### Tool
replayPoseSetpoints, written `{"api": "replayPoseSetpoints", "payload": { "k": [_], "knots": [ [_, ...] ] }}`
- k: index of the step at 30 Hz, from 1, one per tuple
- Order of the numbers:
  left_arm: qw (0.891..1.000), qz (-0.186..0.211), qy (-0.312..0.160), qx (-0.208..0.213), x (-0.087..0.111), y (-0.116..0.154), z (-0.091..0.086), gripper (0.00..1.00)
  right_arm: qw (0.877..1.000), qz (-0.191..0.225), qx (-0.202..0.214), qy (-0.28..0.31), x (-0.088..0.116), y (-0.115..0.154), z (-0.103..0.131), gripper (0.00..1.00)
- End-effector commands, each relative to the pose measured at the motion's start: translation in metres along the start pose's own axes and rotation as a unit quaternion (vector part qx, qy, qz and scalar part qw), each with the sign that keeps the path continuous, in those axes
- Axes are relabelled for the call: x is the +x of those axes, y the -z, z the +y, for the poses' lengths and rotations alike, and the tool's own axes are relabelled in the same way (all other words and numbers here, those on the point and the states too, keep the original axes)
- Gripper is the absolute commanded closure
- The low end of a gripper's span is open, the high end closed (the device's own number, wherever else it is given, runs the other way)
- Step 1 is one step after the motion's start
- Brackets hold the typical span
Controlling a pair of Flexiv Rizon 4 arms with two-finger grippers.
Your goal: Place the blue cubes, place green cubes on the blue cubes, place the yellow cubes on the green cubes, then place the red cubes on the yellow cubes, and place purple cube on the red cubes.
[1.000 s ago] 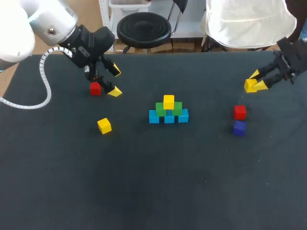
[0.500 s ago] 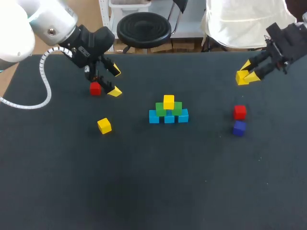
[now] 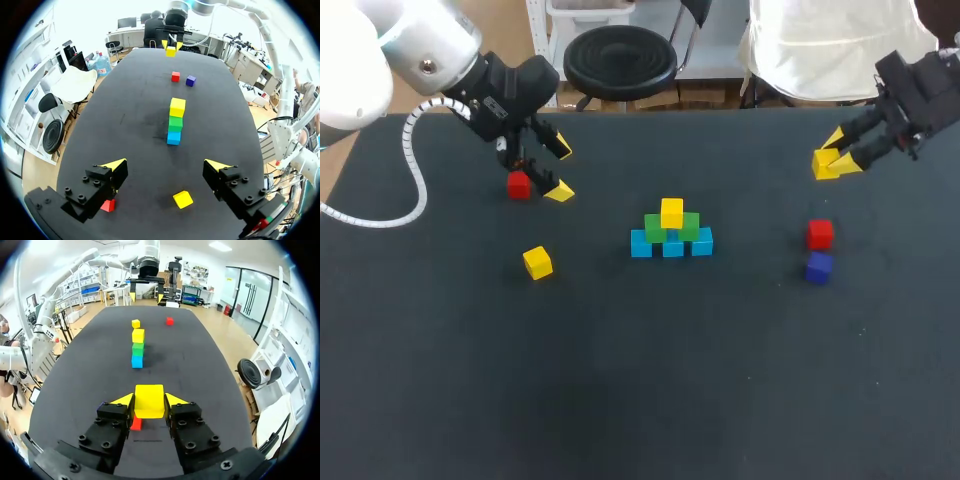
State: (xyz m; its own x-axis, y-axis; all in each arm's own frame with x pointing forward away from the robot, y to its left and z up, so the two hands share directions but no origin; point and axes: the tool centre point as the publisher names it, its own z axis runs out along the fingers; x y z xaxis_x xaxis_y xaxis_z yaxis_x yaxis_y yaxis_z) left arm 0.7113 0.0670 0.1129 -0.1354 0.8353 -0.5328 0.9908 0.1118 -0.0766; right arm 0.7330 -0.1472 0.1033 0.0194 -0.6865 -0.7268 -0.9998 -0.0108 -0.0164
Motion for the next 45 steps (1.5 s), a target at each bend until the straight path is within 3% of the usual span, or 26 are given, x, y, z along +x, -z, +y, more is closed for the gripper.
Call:
{"api": "replayPoseSetpoints", "payload": {
  "k": [1, 6, 11, 17, 22, 40, 45],
  "knots": [
    [1.0, -0.001, -0.001, 0.0, 0.001, 0.0, 0.0, 0.0, 1.0, 0.001, 0.002, 0.0, -0.001, 0.0, 0.001, 1.0],
    [1.0, -0.001, -0.001, 0.0, 0.001, 0.0, 0.0, 0.0, 0.999, -0.033, -0.012, 0.005, -0.032, -0.029, 0.013, 1.0],
    [1.0, -0.001, -0.001, 0.0, 0.001, 0.0, 0.0, 0.0, 0.999, -0.035, -0.002, 0.0, -0.06, -0.053, 0.022, 1.0],
    [1.0, -0.001, -0.001, 0.0, 0.001, 0.0, 0.0, 0.0, 0.999, -0.045, 0.0, -0.023, -0.079, -0.076, 0.03, 1.0],
    [1.0, -0.001, -0.001, 0.0, 0.001, 0.0, 0.0, 0.0, 0.997, -0.065, -0.026, -0.019, -0.098, -0.093, 0.033, 1.0],
    [1.0, -0.001, -0.001, 0.0, 0.001, 0.0, 0.0, 0.0, 0.997, -0.065, -0.026, -0.019, -0.098, -0.093, 0.033, 1.0],
    [1.0, -0.001, -0.001, 0.0, 0.001, 0.0, 0.0, 0.0, 0.997, -0.065, -0.042, -0.013, -0.11, -0.111, 0.045, 1.0]
  ]
}}
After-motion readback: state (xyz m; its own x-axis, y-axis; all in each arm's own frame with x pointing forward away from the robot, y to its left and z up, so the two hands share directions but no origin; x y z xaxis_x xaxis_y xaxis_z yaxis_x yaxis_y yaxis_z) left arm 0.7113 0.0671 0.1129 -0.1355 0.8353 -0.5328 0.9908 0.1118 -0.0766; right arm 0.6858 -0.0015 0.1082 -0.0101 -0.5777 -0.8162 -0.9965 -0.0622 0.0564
